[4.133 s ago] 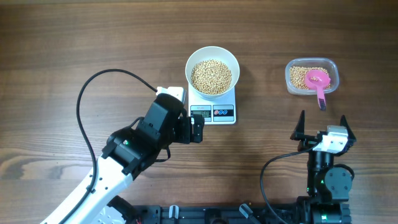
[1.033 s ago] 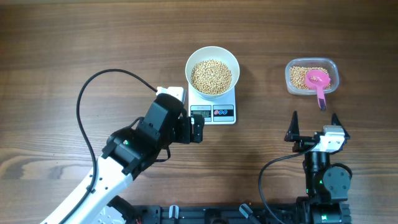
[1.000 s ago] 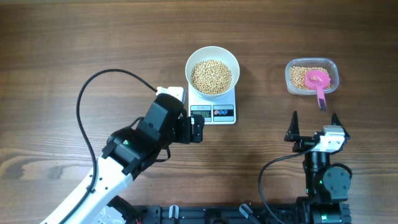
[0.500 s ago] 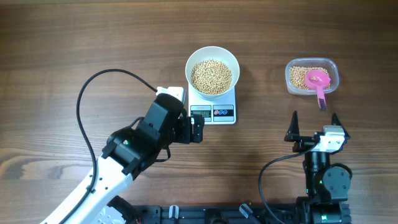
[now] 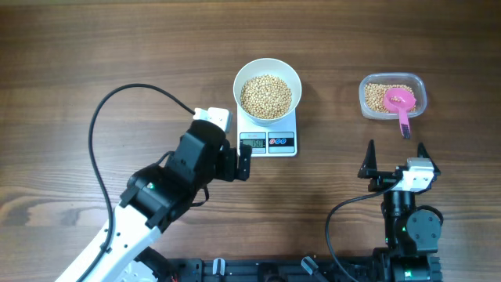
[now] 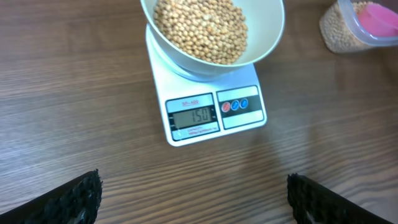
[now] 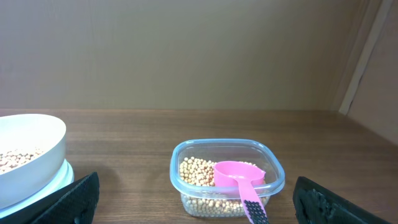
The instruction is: Scoop item into bowl and weigh 150g on scale
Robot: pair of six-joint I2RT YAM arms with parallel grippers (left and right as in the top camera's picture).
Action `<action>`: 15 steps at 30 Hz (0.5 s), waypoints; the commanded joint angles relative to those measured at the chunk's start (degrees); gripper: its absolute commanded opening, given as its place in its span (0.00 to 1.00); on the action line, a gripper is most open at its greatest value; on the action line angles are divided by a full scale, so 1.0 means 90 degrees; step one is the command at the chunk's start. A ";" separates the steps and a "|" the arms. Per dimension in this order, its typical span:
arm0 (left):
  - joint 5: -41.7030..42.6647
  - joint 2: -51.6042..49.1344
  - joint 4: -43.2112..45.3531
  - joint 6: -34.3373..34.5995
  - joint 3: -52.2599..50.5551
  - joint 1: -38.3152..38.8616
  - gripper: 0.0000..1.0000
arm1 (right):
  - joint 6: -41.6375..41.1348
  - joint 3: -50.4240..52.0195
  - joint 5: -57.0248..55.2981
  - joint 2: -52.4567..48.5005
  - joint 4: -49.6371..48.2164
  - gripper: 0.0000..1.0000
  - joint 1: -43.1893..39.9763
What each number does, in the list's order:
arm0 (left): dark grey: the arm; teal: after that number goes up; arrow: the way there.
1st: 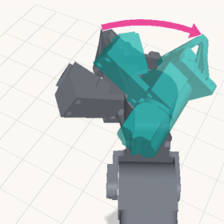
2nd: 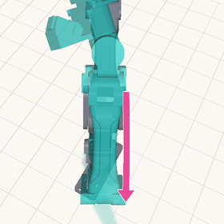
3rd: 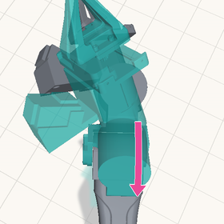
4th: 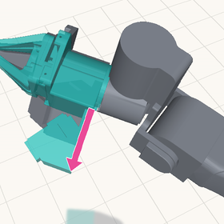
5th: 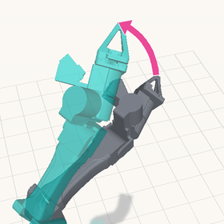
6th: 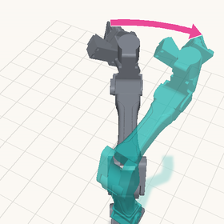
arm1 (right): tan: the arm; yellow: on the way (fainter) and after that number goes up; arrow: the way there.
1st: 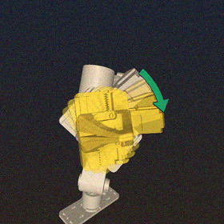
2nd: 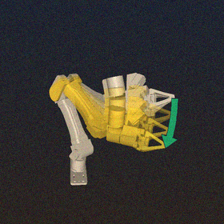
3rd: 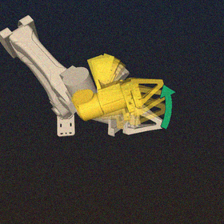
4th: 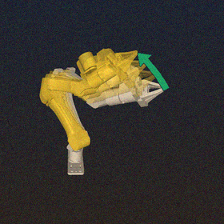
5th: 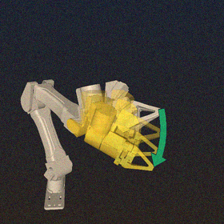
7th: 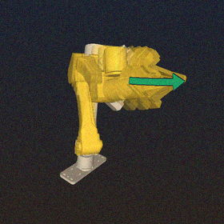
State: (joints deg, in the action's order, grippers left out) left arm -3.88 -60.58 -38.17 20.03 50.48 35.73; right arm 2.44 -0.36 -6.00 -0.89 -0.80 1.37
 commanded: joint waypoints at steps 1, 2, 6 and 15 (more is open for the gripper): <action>-0.0121 0.0345 0.0002 -0.0189 -0.0005 -0.0505 1.00 | -0.0058 0.0007 0.0104 0.0075 0.0000 1.00 0.0036; -0.0066 0.0464 0.0010 -0.0189 -0.0044 -0.0627 1.00 | -0.0056 0.0007 0.0104 0.0075 0.0000 1.00 0.0036; 0.0483 0.1467 0.0418 -0.0189 -0.0712 -0.1401 1.00 | -0.0056 0.0007 0.0102 0.0075 0.0000 1.00 0.0036; 0.0860 0.3679 0.2050 -0.0896 -0.2409 -0.2412 1.00 | -0.0058 0.0007 0.0104 0.0075 0.0000 1.00 0.0036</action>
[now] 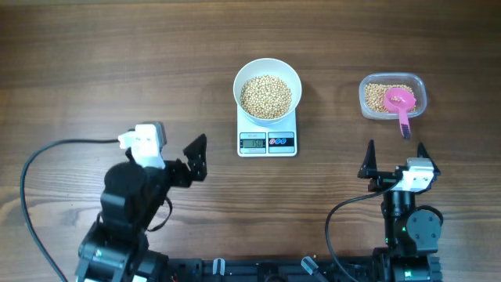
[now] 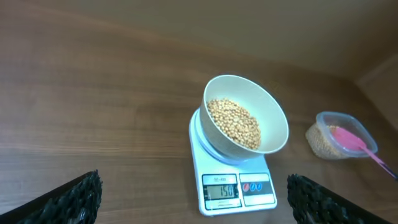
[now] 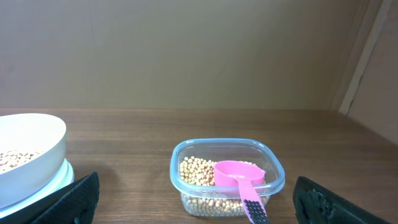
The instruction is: Scoop item into bowl and weigh 150g on scale
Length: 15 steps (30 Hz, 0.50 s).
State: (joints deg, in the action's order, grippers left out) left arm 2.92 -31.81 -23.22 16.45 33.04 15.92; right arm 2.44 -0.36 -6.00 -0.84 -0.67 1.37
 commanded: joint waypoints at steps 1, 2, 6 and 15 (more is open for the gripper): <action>0.0124 0.0690 0.0690 -0.0498 -0.0709 -0.0369 1.00 | -0.0058 0.0007 0.0102 0.0070 -0.0015 1.00 0.0036; 0.0126 0.0889 0.0991 -0.0498 -0.0942 -0.0517 1.00 | -0.0056 0.0007 0.0104 0.0070 -0.0015 1.00 0.0036; 0.0126 0.1749 0.1741 -0.0500 -0.1778 -0.0899 1.00 | -0.0058 0.0007 0.0104 0.0070 -0.0015 1.00 0.0036; 0.0260 0.3344 0.2506 -0.0500 -0.3070 -0.1756 1.00 | -0.0058 0.0007 0.0104 0.0070 -0.0015 1.00 0.0036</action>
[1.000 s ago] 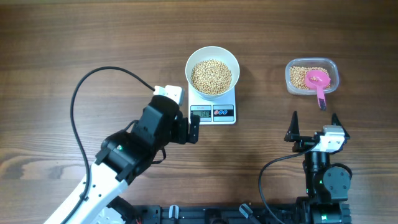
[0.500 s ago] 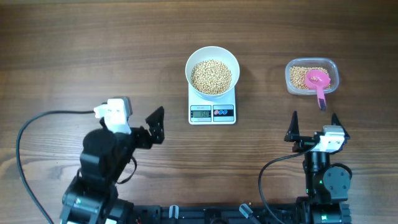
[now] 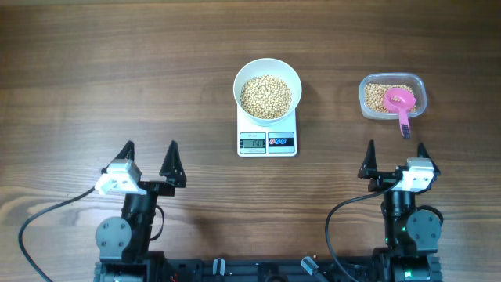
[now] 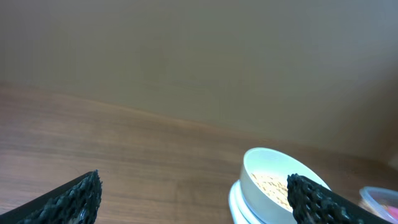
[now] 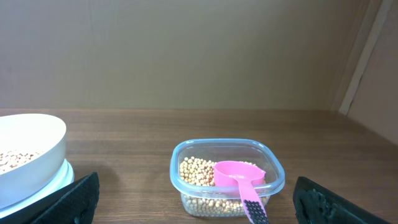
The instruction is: Scoop item into bowl and weigh 150g on scale
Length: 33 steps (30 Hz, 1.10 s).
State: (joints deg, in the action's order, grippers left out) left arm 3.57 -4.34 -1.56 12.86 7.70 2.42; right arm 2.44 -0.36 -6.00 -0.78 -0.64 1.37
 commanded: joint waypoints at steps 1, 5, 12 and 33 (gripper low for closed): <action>0.0255 0.0362 0.0126 -0.0102 -0.0318 -0.0342 1.00 | -0.0056 0.0007 0.0102 0.0063 -0.0017 1.00 0.0036; 0.0262 0.0423 0.0160 -0.0418 -0.0335 -0.0401 1.00 | -0.0056 0.0007 0.0104 0.0063 -0.0017 1.00 0.0036; 0.0238 0.0464 0.0539 -0.0580 -0.0401 -0.0401 1.00 | -0.0056 0.0007 0.0102 0.0063 -0.0017 1.00 0.0036; -0.0503 0.0464 -0.0311 -0.0495 -0.0821 -0.0372 1.00 | -0.0056 0.0007 0.0102 0.0049 -0.0017 1.00 0.0036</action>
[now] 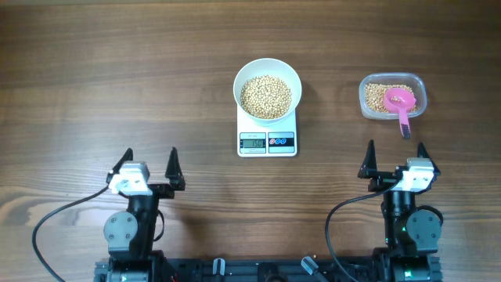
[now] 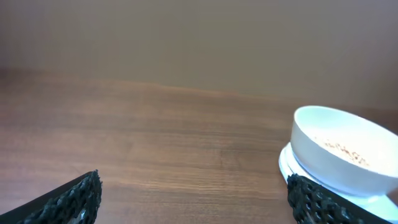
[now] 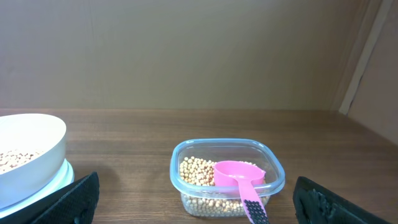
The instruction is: Scoop item into bowl and weigh 150g on scale
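Note:
A white bowl (image 1: 268, 89) full of soybeans sits on the white digital scale (image 1: 268, 142), whose small display cannot be read from above. A clear plastic tub (image 1: 393, 96) of soybeans stands to the right with a pink scoop (image 1: 400, 102) resting in it, handle toward the front. My left gripper (image 1: 148, 166) is open at the front left, far from the scale, holding nothing. My right gripper (image 1: 394, 158) is open at the front right, just short of the tub (image 3: 227, 176) and scoop (image 3: 239, 175). The bowl (image 2: 341, 150) shows at the right of the left wrist view.
Bare wooden table (image 1: 117, 70) surrounds the items. Cables loop from both arm bases near the front edge. A wall rises behind the table in both wrist views.
My left arm has shifted slightly right at the front left, and its camera now faces the bowl more level. The right arm, bowl, scale and tub are unchanged.
My left gripper was open just in front of the scale, whose display read 150. Then it was further back and left, then at the front left by its base, where it is now. The right gripper stayed open at its base throughout.

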Robot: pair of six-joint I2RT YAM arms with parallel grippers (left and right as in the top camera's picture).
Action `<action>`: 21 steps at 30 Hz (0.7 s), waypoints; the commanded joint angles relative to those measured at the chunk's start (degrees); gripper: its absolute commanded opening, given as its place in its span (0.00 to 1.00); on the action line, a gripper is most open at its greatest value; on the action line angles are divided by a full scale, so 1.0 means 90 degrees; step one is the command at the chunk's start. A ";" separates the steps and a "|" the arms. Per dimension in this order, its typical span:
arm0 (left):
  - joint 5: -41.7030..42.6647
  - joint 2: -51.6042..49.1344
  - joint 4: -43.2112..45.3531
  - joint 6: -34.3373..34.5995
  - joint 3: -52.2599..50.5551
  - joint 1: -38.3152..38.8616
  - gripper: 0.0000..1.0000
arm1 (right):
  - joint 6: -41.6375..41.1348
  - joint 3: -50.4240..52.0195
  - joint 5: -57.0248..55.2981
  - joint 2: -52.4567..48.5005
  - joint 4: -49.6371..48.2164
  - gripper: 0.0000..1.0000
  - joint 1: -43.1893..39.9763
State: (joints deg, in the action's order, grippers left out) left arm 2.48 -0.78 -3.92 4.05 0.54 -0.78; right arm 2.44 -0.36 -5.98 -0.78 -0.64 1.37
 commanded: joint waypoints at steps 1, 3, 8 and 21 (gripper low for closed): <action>-0.0379 0.0068 -0.0049 0.0588 -0.0024 -0.0015 1.00 | -0.0056 0.0007 0.0100 0.0039 -0.0017 1.00 0.0036; -0.0362 0.0068 -0.0049 0.0678 -0.0024 -0.0015 1.00 | -0.0056 0.0007 0.0102 0.0039 -0.0017 1.00 0.0036; -0.0255 0.0068 -0.0058 0.0578 -0.0024 -0.0015 1.00 | -0.0056 0.0007 0.0100 0.0039 -0.0017 1.00 0.0036; -0.0202 0.0068 -0.0066 -0.0427 -0.0022 -0.0010 1.00 | -0.0056 0.0007 0.0102 0.0039 -0.0017 1.00 0.0036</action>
State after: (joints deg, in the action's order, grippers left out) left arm 0.30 -0.78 -4.12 3.27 0.54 -0.78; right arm 2.44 -0.36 -6.00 -0.78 -0.64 1.37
